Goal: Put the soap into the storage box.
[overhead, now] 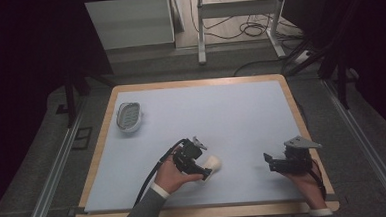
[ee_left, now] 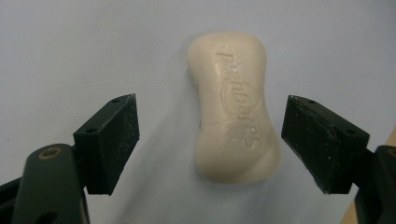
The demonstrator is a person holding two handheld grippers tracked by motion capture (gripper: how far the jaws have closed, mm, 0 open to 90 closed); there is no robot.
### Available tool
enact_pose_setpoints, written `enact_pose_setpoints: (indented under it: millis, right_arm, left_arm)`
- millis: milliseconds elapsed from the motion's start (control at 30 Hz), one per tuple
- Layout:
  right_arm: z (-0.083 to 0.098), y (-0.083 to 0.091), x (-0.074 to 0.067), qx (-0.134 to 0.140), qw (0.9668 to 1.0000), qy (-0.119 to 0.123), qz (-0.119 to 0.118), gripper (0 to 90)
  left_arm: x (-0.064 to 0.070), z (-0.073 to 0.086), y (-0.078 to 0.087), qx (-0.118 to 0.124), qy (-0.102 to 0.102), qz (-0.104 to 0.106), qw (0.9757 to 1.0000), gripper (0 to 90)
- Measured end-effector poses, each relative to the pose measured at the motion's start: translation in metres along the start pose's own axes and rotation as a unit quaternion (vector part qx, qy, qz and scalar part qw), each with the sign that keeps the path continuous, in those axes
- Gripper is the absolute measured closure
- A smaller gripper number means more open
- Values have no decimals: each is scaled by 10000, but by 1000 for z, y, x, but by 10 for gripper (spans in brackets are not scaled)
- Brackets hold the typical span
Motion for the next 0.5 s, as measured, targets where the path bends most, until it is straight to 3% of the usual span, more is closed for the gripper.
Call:
enact_pose_setpoints:
  millis: [500]
  right_arm:
    - [1, -1, 1, -27, 10000, 2, 23, 88]
  left_arm:
    - [9, -8, -18, -343, -117, 119, 9993, 240]
Point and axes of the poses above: each handheld gripper's, and its own axes: y roughly backward along the jaws, z roughly out of its underside, x roughly to its right, the point moved 8 cm from there along -y, roughly forward along the jaws, and after that the axes turned 14 degrees about -z, right-handed, at the moved point
